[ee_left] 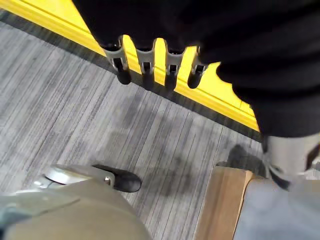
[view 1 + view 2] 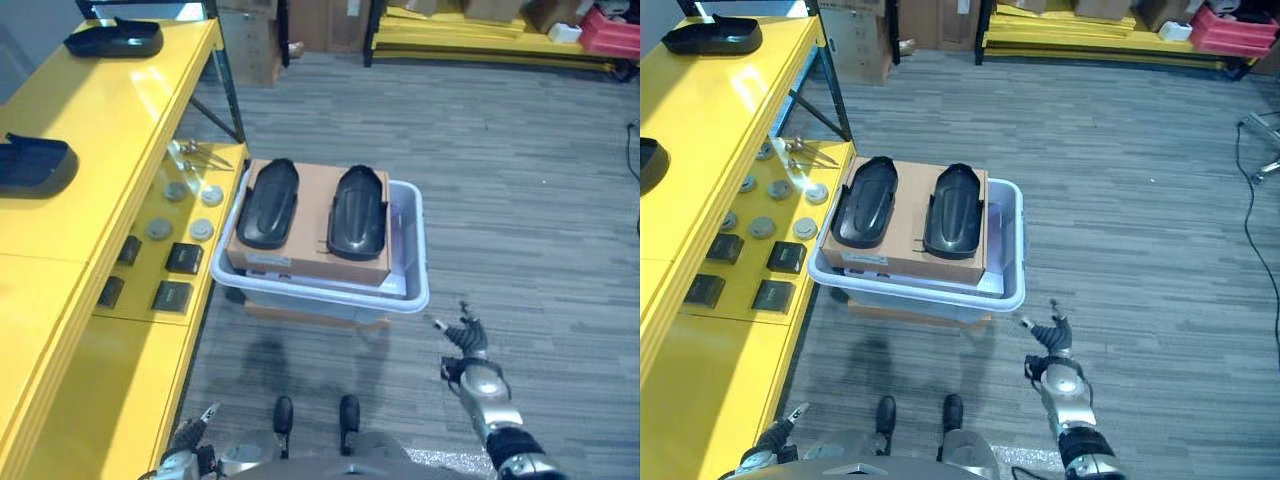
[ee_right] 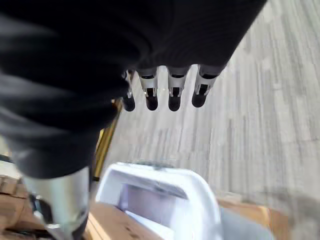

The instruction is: Move parts from the plastic box to the shelf.

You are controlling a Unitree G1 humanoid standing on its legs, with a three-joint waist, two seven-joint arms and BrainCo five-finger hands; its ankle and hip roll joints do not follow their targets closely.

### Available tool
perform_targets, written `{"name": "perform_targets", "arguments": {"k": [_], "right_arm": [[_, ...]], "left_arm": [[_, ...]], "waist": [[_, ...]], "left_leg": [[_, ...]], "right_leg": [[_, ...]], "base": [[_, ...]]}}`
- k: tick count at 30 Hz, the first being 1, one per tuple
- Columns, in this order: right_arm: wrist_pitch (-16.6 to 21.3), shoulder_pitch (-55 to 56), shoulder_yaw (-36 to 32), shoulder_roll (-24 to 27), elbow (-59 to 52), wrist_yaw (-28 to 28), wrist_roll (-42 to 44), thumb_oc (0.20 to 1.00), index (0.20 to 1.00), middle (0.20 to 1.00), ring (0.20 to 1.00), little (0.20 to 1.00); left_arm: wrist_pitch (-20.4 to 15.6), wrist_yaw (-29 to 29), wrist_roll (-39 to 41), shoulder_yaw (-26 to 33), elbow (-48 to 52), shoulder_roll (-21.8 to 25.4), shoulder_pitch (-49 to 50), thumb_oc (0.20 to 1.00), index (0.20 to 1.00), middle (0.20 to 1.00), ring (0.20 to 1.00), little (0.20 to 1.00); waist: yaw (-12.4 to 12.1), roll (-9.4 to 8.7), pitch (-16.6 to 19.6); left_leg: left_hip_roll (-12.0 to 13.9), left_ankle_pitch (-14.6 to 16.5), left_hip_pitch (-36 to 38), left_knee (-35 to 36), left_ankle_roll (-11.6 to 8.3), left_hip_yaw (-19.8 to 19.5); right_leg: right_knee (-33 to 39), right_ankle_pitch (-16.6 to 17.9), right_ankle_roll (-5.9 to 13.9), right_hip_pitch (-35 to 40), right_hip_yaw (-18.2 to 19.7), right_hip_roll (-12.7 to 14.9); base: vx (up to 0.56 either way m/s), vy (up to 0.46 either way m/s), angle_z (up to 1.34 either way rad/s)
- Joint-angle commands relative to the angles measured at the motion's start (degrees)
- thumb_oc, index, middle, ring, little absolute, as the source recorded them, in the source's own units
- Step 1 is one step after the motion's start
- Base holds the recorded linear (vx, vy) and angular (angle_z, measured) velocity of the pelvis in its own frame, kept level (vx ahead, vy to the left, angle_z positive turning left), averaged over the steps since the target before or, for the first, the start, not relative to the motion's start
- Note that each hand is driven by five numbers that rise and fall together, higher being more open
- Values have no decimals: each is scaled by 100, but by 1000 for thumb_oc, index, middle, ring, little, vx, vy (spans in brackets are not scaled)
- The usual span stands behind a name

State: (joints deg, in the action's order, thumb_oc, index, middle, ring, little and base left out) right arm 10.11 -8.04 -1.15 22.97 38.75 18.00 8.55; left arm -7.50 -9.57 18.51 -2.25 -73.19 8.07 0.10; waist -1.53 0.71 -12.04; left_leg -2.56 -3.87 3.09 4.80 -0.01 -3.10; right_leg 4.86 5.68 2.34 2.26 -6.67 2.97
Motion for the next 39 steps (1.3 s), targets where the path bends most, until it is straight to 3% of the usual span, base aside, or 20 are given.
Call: {"name": "perform_targets", "arguments": {"k": [1, 6, 13, 16, 19, 31, 39], "right_arm": [[408, -157, -200, 362, -355, 262, -155, 1000, 1000, 1000, 1000, 1000], [309, -1178, 26, 871, -90, 486, -415, 1000, 1000, 1000, 1000, 1000], [41, -3286, 1032, 1603, 1507, 318, -284, 1000, 1000, 1000, 1000, 1000], [-155, -4211, 1447, 2169, 1917, 537, -662, 1000, 1000, 1000, 1000, 1000], [-306, -4646, 1843, 2421, 1965, 682, -1120, 1000, 1000, 1000, 1000, 1000], [-438, -6112, 2657, 2784, 3356, 634, -868, 1000, 1000, 1000, 1000, 1000], [-512, -6218, 2729, 2567, 3785, 474, -689, 1000, 1000, 1000, 1000, 1000]], "left_arm": [[-82, -13, -212, -153, -341, -59, -353, 1000, 1000, 1000, 1000, 1000], [-114, 33, -225, -259, -282, 71, -329, 1000, 1000, 1000, 1000, 1000], [-126, 58, -398, -885, -295, 219, -620, 1000, 1000, 1000, 1000, 1000], [-185, -29, -386, -1157, -135, 248, -835, 1000, 1000, 1000, 1000, 1000], [-201, -85, -379, -1232, -74, 312, -923, 1000, 1000, 1000, 1000, 1000], [-263, -15, 167, -1653, 323, 343, -1080, 1000, 1000, 1000, 1000, 1000], [-239, 4, 276, -1780, 339, 242, -1262, 1000, 1000, 1000, 1000, 1000]], "waist": [[-75, 4, 145], [-237, 45, 32], [-476, -8, -433], [-485, -13, -637], [-536, -44, -690], [-788, 104, -1056], [-833, 150, -1245]], "left_leg": [[443, -6, -189, 20, -258, -21], [463, -2, -360, 20, -284, 7], [452, -224, -1122, 20, -351, -74], [368, -351, -1606, 20, -398, -203], [336, -385, -1771, 20, -407, -238], [171, -610, -2501, 20, -440, -522], [104, -716, -2918, 20, -451, -610]], "right_leg": [[14, 7, 312, -25, 65, 212], [14, 90, 384, -218, 15, 248], [14, 372, 439, -939, -31, 287], [14, 478, 490, -1327, -137, 353], [14, 512, 503, -1477, -123, 375], [14, 663, 568, -2032, -271, 473], [14, 753, 617, -2388, -283, 511]], "base": [[49, 0, 4], [-31, 13, 0], [-130, 28, 0], [-51, 72, 48], [-5, 43, 16], [-9, 17, 10], [-5, 13, 8]]}}
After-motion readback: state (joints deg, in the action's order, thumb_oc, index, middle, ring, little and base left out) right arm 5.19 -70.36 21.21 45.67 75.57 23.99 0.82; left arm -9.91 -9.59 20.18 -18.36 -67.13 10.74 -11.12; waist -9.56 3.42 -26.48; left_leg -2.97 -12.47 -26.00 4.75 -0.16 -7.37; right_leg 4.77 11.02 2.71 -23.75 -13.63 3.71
